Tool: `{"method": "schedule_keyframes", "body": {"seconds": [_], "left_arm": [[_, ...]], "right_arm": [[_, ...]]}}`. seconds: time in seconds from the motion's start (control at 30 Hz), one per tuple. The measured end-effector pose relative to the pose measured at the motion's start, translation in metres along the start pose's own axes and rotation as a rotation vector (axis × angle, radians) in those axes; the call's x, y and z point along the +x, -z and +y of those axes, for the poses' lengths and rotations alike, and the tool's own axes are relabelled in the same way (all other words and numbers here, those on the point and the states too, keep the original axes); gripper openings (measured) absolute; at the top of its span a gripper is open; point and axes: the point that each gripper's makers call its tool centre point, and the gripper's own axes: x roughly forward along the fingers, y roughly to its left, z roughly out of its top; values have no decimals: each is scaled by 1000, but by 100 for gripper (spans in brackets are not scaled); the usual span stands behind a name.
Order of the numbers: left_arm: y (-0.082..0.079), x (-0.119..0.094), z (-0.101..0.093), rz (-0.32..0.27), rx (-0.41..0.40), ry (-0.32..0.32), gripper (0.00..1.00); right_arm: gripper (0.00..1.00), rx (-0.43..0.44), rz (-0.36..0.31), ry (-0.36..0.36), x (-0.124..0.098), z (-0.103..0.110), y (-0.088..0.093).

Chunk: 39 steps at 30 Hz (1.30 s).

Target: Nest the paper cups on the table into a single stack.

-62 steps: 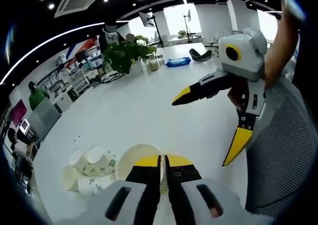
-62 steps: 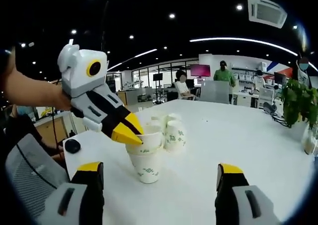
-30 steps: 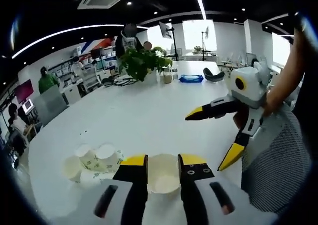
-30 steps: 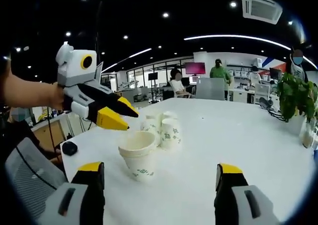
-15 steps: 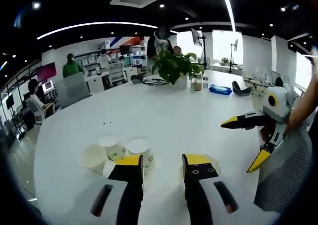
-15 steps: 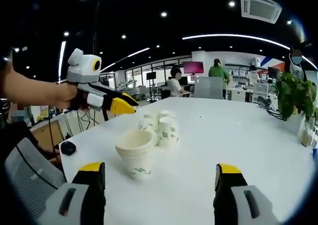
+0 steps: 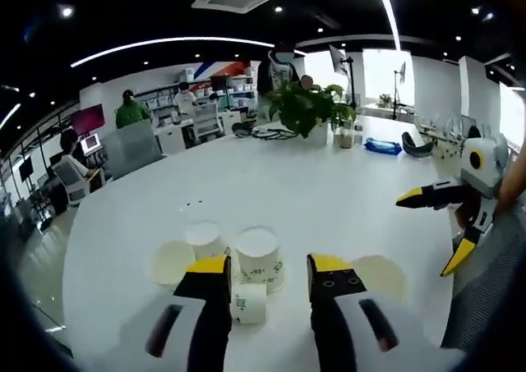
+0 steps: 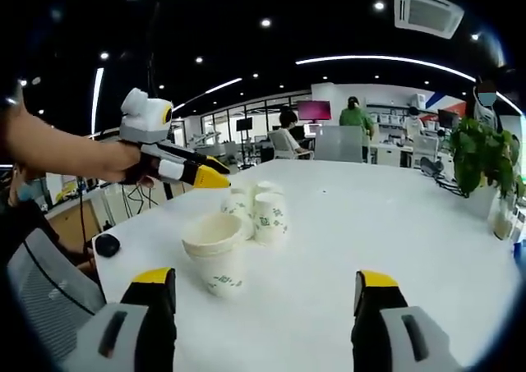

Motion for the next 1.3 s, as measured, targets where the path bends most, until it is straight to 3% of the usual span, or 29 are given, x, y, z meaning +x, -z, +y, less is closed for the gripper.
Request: {"method": "schedule_keyframes", "body": {"seconds": [0.3,0.5,0.73,0.77,0.9,1.1,1.3], "left_arm": [[-2,27,-6,8,38,23,37],[5,51,-3,60,87,36,37],[7,69,10,86,22,30,39],[8,70,5,101,34,28,39],[9,76,11,128,32,26,40],[4,75,14,107,-9,35,39],[11,75,12,120,6,59,38]], "right_arm": [[89,16,-3,24,-1,-6,-1],[89,12,3,25,-2,-6,0],[89,-1,13,22,-1,-6,3],[89,-1,16,25,-1,-7,4],[89,6,15,32,-1,-10,4],[88,13,16,43,-2,-12,3],[88,11,24,40,-2,-10,4]]}}
